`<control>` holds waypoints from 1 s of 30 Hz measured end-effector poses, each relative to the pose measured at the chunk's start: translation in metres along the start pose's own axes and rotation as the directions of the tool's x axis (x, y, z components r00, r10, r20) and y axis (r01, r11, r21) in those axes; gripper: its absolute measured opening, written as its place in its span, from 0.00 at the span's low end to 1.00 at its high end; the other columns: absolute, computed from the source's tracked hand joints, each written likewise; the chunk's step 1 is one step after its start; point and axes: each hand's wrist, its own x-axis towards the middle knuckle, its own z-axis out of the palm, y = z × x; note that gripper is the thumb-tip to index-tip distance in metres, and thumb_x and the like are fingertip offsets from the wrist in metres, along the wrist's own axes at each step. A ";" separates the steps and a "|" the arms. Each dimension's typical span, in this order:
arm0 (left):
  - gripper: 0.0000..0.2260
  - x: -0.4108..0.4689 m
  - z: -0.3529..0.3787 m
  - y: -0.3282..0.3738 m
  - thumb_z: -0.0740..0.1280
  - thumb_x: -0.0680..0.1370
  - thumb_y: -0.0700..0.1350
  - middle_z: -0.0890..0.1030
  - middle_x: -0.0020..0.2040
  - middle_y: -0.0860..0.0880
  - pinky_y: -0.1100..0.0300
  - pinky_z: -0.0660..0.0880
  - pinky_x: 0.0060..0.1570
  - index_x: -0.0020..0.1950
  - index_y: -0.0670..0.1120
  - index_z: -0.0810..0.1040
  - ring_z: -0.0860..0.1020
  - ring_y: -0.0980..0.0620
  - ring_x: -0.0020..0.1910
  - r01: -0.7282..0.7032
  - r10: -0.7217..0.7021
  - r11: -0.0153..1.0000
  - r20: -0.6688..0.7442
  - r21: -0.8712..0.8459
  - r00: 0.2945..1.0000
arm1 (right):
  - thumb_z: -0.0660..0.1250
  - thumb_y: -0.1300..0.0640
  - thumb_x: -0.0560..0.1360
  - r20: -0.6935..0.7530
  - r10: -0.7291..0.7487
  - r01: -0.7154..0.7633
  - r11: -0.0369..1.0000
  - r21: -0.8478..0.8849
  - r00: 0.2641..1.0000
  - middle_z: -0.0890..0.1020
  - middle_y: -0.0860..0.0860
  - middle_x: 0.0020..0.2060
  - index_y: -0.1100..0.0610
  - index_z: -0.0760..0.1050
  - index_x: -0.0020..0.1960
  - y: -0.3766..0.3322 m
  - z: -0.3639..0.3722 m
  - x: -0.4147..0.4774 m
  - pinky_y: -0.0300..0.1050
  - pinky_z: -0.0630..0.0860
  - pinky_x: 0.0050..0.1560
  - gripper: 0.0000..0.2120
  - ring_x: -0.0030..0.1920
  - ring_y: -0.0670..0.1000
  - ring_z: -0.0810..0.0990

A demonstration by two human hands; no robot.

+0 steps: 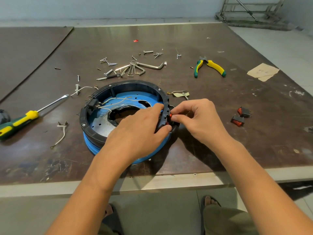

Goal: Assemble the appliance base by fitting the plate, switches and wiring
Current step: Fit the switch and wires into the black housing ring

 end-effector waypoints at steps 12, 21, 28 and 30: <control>0.22 -0.002 -0.002 0.001 0.58 0.79 0.63 0.78 0.62 0.53 0.51 0.71 0.46 0.70 0.56 0.64 0.76 0.49 0.59 0.019 -0.019 1.000 -0.003 0.014 1.000 | 0.72 0.60 0.76 0.085 -0.005 0.010 0.998 -0.059 0.996 0.83 0.40 0.43 0.49 0.83 0.52 0.001 -0.010 0.004 0.30 0.76 0.46 0.08 0.45 0.38 0.81; 0.21 -0.003 -0.002 0.001 0.58 0.79 0.63 0.76 0.63 0.55 0.52 0.70 0.49 0.70 0.56 0.65 0.74 0.52 0.60 0.016 -0.015 1.000 0.014 -0.025 1.000 | 0.70 0.61 0.75 -0.012 0.174 -0.167 0.916 -0.366 0.985 0.82 0.44 0.43 0.49 0.81 0.54 0.028 -0.056 0.002 0.28 0.71 0.44 0.10 0.45 0.44 0.79; 0.16 -0.003 -0.002 0.001 0.59 0.78 0.64 0.79 0.54 0.56 0.51 0.72 0.44 0.62 0.58 0.67 0.78 0.51 0.52 0.032 -0.032 0.998 -0.002 -0.049 0.999 | 0.76 0.57 0.71 0.009 0.519 -0.416 0.695 -0.586 0.855 0.79 0.54 0.59 0.48 0.79 0.62 0.045 -0.092 -0.004 0.53 0.76 0.60 0.21 0.60 0.57 0.77; 0.15 -0.003 -0.002 0.001 0.59 0.78 0.64 0.79 0.54 0.57 0.51 0.73 0.44 0.61 0.59 0.67 0.78 0.51 0.51 0.041 -0.041 0.998 0.001 -0.054 0.999 | 0.77 0.60 0.71 0.012 0.538 -0.446 0.711 -0.544 0.843 0.80 0.52 0.56 0.49 0.79 0.61 0.050 -0.095 -0.006 0.46 0.74 0.54 0.21 0.56 0.54 0.77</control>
